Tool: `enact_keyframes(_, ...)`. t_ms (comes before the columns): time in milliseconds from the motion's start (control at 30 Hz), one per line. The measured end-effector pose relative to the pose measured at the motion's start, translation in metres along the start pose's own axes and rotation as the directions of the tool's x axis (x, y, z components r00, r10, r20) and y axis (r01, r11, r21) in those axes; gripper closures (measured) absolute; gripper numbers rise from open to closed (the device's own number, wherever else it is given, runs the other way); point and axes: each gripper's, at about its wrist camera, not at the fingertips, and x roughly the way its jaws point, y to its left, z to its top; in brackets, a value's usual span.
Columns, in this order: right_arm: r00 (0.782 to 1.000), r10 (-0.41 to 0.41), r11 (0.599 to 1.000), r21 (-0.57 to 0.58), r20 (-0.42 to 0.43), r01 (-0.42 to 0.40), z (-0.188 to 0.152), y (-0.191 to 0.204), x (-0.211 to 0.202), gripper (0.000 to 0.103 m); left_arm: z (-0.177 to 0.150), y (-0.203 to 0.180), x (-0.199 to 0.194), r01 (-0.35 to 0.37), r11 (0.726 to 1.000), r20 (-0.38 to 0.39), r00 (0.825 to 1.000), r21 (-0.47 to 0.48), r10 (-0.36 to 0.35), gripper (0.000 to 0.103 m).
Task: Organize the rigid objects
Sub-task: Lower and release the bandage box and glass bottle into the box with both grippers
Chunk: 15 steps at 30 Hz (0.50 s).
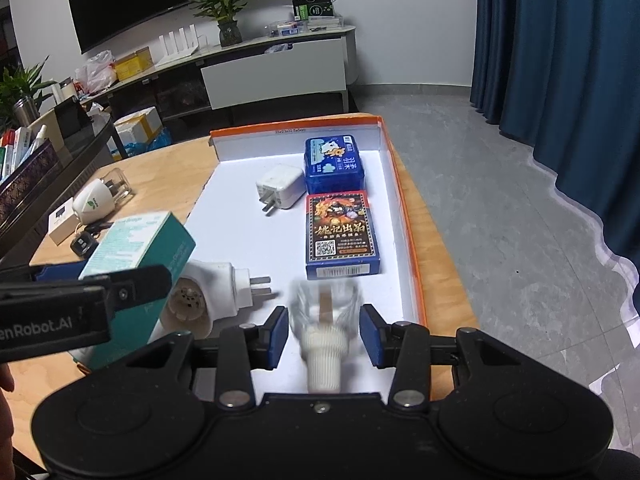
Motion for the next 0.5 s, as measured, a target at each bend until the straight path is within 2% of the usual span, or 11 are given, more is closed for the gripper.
enact_keyframes(133,0.999,-0.007,1.000,0.022,0.032,0.006,0.003,-0.006,-0.007,0.053,0.000,-0.002,0.002,0.014,1.000,-0.004,1.000,0.016,-0.014,0.032)
enact_keyframes(267,0.995,-0.056,0.998,0.040,0.083,0.053,0.008,-0.012,-0.020,0.052,0.001,-0.010,0.004,0.057,0.997,-0.004,0.998,0.046,-0.057,0.032)
enact_keyframes(433,0.990,-0.076,0.995,0.066,0.118,0.068,0.012,-0.018,-0.031,0.050,0.002,-0.027,0.007,0.149,0.980,-0.010,0.989,0.129,-0.149,0.031)
enact_keyframes(467,0.988,-0.091,0.995,0.062,0.122,0.084,0.013,-0.018,-0.032,0.049,0.002,-0.027,0.006,0.149,0.981,-0.003,0.989,0.128,-0.150,0.029)
enact_keyframes(500,0.988,-0.093,0.995,0.059,0.125,0.086,0.013,-0.018,-0.034,0.049,0.002,-0.026,0.005,0.149,0.981,0.003,0.989,0.122,-0.151,0.021)
